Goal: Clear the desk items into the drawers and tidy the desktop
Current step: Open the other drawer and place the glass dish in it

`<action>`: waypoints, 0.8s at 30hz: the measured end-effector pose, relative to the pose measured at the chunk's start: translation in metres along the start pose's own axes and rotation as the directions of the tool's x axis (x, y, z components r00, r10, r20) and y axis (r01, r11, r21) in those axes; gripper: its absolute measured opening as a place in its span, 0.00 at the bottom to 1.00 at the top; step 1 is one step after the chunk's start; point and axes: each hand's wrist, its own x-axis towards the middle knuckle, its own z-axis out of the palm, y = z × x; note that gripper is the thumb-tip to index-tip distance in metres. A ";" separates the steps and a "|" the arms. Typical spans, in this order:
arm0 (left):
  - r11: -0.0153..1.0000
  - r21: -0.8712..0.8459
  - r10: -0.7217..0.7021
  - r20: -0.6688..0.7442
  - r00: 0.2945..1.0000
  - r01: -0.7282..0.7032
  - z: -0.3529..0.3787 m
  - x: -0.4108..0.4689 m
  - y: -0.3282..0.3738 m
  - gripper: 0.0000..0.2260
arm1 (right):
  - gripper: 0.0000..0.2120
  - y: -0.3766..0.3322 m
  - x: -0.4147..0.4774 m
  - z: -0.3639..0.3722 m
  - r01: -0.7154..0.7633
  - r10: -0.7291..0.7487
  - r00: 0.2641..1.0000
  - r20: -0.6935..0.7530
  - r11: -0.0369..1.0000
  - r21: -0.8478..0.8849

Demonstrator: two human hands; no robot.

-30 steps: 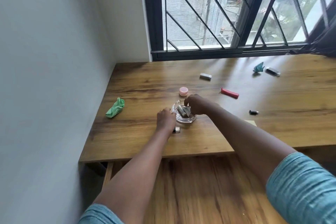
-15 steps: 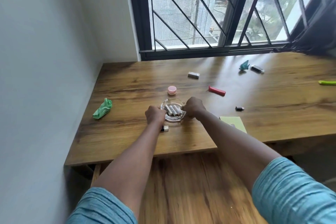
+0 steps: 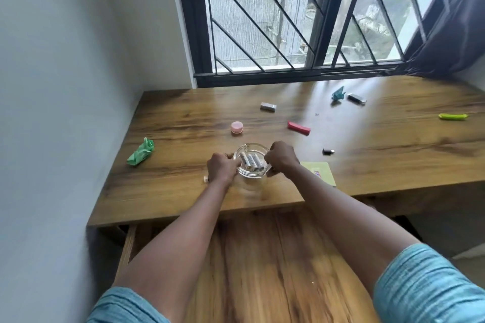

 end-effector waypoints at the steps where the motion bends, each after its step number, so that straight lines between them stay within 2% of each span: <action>1: 1.000 -0.008 -0.008 0.006 1.000 0.008 0.003 -0.008 -0.002 0.13 | 0.09 0.004 -0.008 -0.006 0.002 -0.002 1.000 0.009 1.000 0.001; 4: 1.000 -0.003 -0.005 0.028 1.000 0.005 0.007 -0.045 -0.001 0.03 | 0.11 0.020 -0.032 -0.019 0.032 -0.031 0.998 0.053 0.999 -0.020; 7: 1.000 0.005 -0.001 0.008 1.000 0.001 0.012 -0.098 0.000 0.02 | 0.13 0.046 -0.061 -0.031 0.074 -0.070 0.997 0.045 0.992 -0.101; 10: 0.995 -0.063 -0.074 0.010 0.997 0.074 0.024 -0.147 -0.011 0.11 | 0.16 0.077 -0.100 -0.042 0.058 -0.053 0.998 0.025 0.973 -0.222; 14: 0.977 -0.127 -0.169 0.035 0.985 0.172 0.047 -0.210 -0.045 0.11 | 0.15 0.124 -0.163 -0.050 0.000 0.009 0.999 0.031 0.962 -0.274; 19: 0.955 -0.189 -0.223 0.052 0.973 0.229 0.065 -0.293 -0.078 0.14 | 0.13 0.177 -0.234 -0.058 -0.060 0.095 0.987 0.131 0.966 -0.250; 21: 0.949 -0.181 -0.252 0.053 0.966 0.258 0.071 -0.320 -0.091 0.13 | 0.09 0.198 -0.257 -0.058 -0.092 0.132 0.975 0.178 0.971 -0.221; 24: 0.937 -0.164 -0.303 0.061 0.951 0.309 0.077 -0.350 -0.109 0.10 | 0.09 0.225 -0.281 -0.055 -0.105 0.144 0.969 0.203 0.976 -0.193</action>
